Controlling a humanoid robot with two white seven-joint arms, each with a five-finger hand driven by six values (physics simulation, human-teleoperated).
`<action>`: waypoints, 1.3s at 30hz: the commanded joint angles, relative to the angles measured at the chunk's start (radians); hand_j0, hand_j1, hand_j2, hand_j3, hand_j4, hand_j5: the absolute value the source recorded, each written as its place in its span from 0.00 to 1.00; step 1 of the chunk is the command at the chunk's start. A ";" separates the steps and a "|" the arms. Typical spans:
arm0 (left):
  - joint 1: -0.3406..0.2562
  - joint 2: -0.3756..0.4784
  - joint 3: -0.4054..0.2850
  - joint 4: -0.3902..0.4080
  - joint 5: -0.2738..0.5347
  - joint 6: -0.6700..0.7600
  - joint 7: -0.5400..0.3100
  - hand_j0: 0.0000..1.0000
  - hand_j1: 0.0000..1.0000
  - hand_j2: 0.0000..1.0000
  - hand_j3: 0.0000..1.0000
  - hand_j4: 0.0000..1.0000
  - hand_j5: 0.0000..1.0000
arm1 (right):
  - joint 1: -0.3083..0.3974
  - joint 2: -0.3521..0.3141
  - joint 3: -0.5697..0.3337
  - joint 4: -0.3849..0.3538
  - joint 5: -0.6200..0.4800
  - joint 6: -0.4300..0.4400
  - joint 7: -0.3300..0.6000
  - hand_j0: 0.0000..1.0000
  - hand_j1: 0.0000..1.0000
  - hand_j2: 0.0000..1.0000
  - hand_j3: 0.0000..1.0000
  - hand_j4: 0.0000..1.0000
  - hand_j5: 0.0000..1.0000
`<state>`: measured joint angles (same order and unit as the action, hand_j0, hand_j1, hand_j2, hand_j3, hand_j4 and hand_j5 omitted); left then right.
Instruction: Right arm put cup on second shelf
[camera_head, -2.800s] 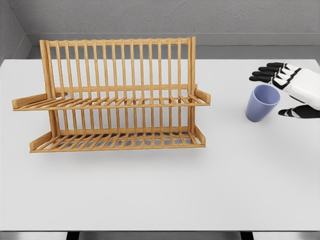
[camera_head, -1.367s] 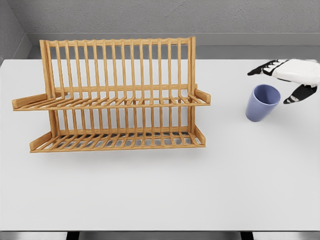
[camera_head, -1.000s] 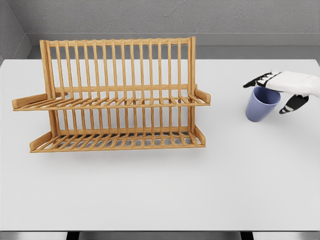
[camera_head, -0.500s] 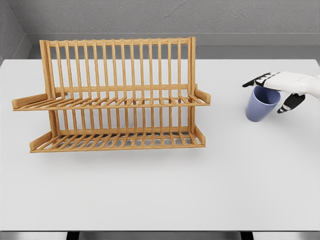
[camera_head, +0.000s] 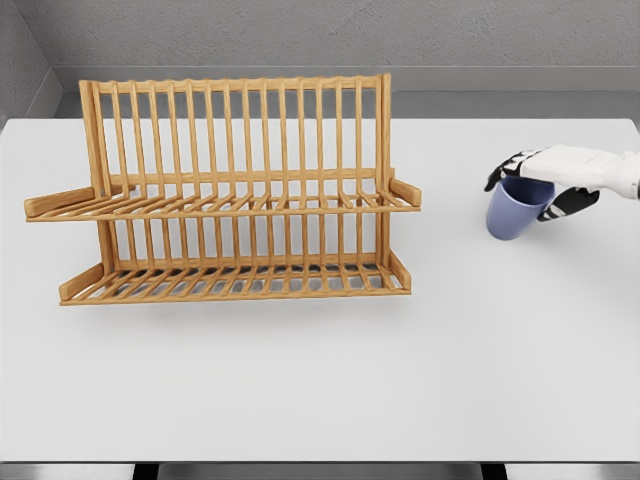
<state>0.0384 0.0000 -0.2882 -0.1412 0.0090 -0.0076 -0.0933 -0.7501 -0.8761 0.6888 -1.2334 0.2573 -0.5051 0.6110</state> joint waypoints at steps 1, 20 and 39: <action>0.000 0.000 0.000 0.000 0.000 0.000 0.000 1.00 1.00 1.00 1.00 1.00 1.00 | 0.000 0.000 0.003 -0.001 -0.001 0.000 0.000 0.64 0.64 0.64 0.64 0.64 0.64; 0.000 0.000 0.000 0.000 0.000 0.000 0.000 1.00 1.00 1.00 1.00 1.00 1.00 | -0.058 -0.012 -0.048 -0.057 -0.009 -0.012 0.000 0.65 0.65 0.65 0.65 0.65 0.65; 0.000 0.000 0.000 0.000 0.000 0.000 0.000 1.00 1.00 1.00 1.00 1.00 1.00 | -0.075 -0.046 -0.114 -0.310 -0.007 -0.016 0.000 0.65 0.65 0.65 0.65 0.65 0.65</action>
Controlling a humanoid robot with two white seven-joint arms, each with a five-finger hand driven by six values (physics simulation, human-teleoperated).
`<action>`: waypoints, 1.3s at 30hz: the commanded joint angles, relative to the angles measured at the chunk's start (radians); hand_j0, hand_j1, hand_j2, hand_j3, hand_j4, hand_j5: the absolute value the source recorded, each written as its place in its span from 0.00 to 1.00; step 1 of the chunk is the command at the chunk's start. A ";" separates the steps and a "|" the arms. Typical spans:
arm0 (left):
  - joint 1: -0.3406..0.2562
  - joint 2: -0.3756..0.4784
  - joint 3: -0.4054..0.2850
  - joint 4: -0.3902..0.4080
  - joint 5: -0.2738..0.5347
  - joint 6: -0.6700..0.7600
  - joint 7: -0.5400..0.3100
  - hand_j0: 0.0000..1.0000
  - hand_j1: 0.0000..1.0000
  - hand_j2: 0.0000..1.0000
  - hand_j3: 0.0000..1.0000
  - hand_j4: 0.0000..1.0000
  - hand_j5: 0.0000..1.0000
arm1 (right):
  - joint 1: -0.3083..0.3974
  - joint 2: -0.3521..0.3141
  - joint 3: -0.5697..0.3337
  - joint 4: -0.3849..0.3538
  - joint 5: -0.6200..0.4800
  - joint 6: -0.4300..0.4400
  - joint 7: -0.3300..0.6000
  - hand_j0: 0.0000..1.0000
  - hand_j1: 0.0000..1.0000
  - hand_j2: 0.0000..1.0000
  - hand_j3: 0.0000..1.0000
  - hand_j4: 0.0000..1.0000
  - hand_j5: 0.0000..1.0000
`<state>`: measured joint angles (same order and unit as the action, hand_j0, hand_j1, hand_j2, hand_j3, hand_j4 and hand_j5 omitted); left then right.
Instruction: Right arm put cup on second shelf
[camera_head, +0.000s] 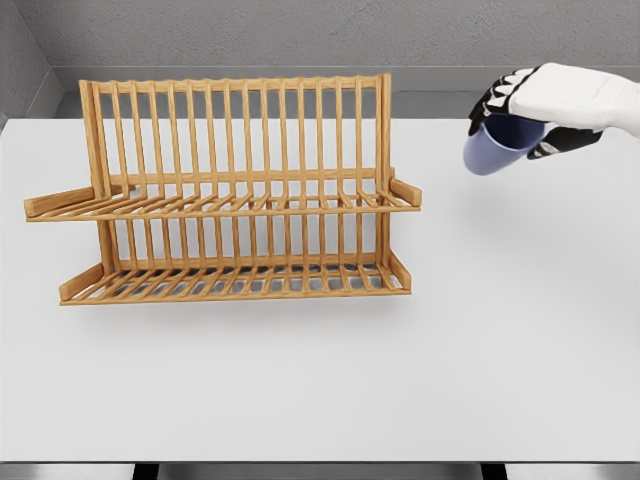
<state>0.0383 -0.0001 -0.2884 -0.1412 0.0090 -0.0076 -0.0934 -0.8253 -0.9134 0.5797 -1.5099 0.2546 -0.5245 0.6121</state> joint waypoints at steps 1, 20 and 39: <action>0.000 0.000 0.000 0.000 0.000 0.000 0.000 1.00 1.00 1.00 1.00 1.00 1.00 | 0.000 -0.008 -0.004 -0.050 -0.005 0.003 -0.001 0.65 0.65 0.65 0.65 0.65 0.65; 0.000 0.000 0.000 0.000 0.000 0.000 0.000 1.00 1.00 1.00 1.00 1.00 1.00 | -0.006 -0.002 -0.035 -0.243 -0.005 -0.026 -0.001 0.65 0.65 0.65 0.65 0.65 0.65; 0.000 0.000 0.000 0.000 0.000 0.000 0.000 1.00 1.00 1.00 1.00 1.00 1.00 | -0.063 0.105 0.048 -0.243 -0.011 -0.086 -0.001 0.66 0.66 0.66 0.66 0.66 0.66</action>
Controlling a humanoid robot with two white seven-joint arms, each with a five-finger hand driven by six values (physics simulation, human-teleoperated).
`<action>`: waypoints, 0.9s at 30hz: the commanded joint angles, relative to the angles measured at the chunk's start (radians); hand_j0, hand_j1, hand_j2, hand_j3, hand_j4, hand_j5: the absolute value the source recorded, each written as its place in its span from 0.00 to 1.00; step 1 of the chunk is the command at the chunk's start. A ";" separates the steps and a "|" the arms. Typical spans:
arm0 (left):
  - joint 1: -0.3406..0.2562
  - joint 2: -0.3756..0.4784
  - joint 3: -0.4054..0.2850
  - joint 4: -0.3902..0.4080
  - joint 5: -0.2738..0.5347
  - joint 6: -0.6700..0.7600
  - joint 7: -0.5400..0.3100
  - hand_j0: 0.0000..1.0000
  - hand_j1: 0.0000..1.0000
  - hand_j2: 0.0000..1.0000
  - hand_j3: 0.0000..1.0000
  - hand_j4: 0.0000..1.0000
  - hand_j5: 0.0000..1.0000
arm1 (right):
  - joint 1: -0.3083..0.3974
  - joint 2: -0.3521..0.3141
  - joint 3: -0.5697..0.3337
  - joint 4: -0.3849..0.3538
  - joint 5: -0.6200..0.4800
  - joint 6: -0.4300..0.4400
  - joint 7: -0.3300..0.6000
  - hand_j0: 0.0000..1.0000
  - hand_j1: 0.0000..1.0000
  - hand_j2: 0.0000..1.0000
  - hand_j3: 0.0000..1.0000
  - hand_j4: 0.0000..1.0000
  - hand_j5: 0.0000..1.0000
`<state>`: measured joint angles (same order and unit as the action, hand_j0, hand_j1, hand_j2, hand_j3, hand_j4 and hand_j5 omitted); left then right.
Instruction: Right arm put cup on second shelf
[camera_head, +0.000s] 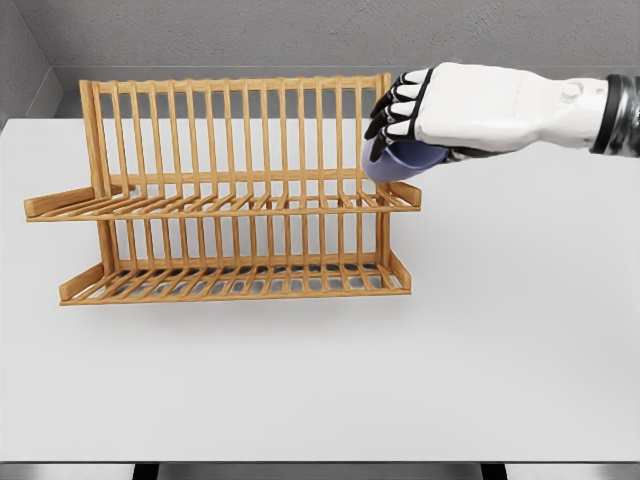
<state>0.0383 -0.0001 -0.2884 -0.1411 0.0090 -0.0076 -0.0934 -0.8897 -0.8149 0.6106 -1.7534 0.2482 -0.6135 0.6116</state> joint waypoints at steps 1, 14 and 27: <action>0.000 0.000 0.000 0.000 0.000 0.000 0.000 1.00 1.00 1.00 1.00 1.00 1.00 | 0.000 0.008 0.029 0.000 -0.004 0.003 -0.001 0.66 0.66 0.66 0.66 0.66 0.66; 0.000 0.000 0.000 0.000 0.000 0.000 0.000 1.00 1.00 1.00 1.00 1.00 1.00 | -0.002 0.014 0.046 0.000 -0.004 0.003 -0.001 1.00 1.00 1.00 1.00 1.00 1.00; 0.000 0.000 0.000 0.000 0.000 0.000 0.000 1.00 1.00 1.00 1.00 1.00 1.00 | 0.443 -0.099 -0.491 0.206 0.005 0.003 -0.001 1.00 1.00 1.00 1.00 1.00 1.00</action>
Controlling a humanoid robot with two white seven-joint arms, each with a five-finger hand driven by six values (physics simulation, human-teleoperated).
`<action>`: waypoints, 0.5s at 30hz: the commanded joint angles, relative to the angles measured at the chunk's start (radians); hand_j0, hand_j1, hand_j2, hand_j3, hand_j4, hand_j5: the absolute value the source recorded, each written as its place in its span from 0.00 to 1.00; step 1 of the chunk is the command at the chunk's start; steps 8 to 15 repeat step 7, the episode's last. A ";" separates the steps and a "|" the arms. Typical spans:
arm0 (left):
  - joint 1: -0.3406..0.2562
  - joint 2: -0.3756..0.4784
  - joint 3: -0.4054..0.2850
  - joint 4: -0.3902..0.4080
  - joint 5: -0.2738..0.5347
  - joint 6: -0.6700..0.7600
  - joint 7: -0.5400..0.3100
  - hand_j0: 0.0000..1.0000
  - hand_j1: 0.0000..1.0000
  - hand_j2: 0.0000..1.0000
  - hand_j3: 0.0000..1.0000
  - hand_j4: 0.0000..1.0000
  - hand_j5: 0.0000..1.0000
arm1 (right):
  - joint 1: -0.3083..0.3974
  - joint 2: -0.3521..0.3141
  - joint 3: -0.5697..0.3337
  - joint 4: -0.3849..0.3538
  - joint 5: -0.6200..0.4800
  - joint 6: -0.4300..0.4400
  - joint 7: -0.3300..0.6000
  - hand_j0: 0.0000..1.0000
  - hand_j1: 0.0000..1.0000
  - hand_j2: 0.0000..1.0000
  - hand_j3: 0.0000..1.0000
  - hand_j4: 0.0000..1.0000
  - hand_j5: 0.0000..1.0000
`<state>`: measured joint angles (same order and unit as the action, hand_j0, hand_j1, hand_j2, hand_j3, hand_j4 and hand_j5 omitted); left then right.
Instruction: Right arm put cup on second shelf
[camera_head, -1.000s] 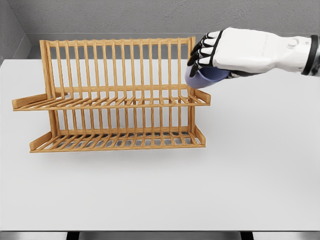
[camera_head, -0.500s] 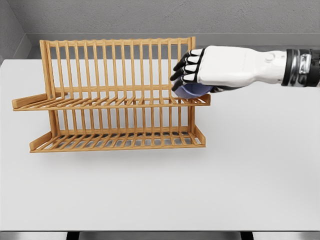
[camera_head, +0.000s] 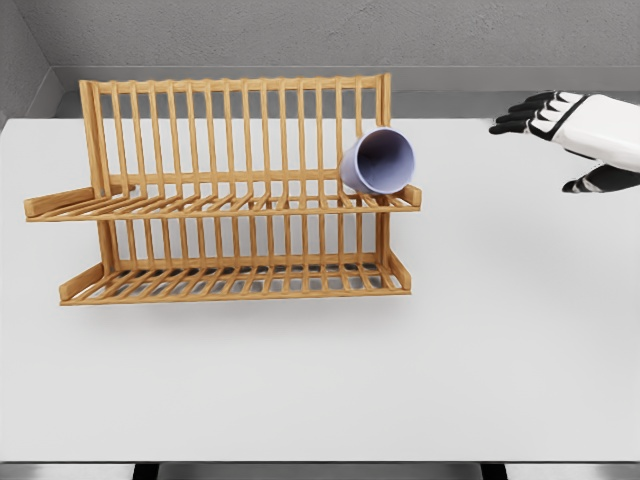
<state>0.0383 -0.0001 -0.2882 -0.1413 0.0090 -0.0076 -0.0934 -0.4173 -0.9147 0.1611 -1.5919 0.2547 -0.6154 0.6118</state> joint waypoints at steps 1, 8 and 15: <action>0.000 0.000 0.000 0.000 0.000 0.000 0.000 1.00 1.00 1.00 1.00 1.00 1.00 | 0.009 0.004 -0.040 0.043 -0.002 0.005 -0.001 1.00 1.00 1.00 1.00 1.00 1.00; 0.000 0.000 0.000 0.000 0.000 0.000 0.000 1.00 1.00 1.00 1.00 1.00 1.00 | 0.094 0.089 -0.040 0.043 0.015 0.005 -0.001 1.00 1.00 1.00 1.00 1.00 1.00; 0.000 0.000 0.000 0.000 0.000 0.000 0.000 1.00 1.00 1.00 1.00 1.00 1.00 | 0.094 0.089 -0.040 0.043 0.015 0.005 -0.001 1.00 1.00 1.00 1.00 1.00 1.00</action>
